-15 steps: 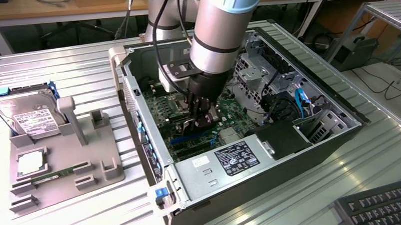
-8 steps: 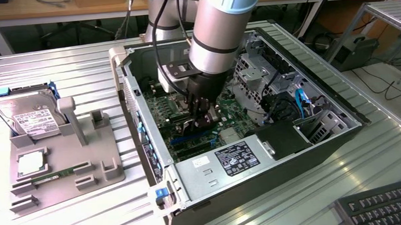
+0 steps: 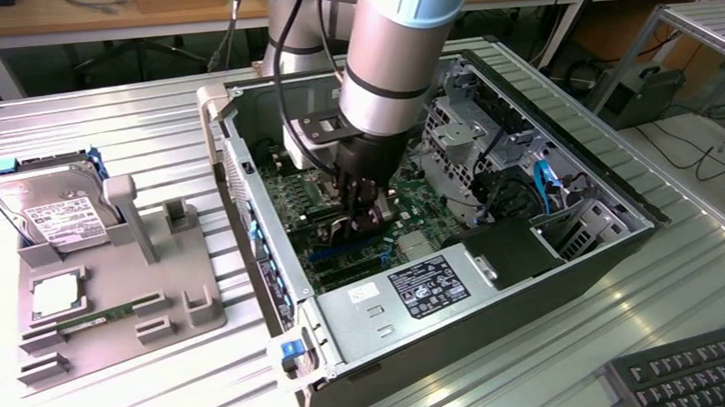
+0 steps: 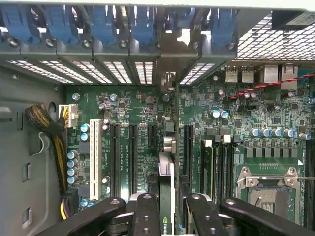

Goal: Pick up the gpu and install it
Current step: 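Insert the gpu into the slot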

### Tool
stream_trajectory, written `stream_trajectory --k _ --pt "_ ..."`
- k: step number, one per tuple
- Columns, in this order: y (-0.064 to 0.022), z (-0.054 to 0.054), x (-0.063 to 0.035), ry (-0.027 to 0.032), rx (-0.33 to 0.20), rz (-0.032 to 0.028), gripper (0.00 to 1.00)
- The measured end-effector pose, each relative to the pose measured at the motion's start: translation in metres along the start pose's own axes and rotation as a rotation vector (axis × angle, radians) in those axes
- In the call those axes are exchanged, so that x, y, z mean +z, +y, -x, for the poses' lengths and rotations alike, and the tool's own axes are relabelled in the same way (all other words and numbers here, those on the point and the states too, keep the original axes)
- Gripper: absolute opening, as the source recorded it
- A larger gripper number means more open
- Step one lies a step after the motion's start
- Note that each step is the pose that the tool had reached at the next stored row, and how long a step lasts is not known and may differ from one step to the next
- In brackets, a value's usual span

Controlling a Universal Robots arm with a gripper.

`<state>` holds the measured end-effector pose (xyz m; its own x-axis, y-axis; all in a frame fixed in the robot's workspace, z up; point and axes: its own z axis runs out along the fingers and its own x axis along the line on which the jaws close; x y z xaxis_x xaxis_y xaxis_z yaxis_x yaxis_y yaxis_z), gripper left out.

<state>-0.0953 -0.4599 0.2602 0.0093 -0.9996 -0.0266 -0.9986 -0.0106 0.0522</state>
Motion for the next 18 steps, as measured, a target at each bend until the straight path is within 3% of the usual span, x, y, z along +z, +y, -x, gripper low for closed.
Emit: stream_trajectory --k 18 --pt "0.0034 -0.0015 0.0053 -0.0004 0.000 0.0000 0.26"
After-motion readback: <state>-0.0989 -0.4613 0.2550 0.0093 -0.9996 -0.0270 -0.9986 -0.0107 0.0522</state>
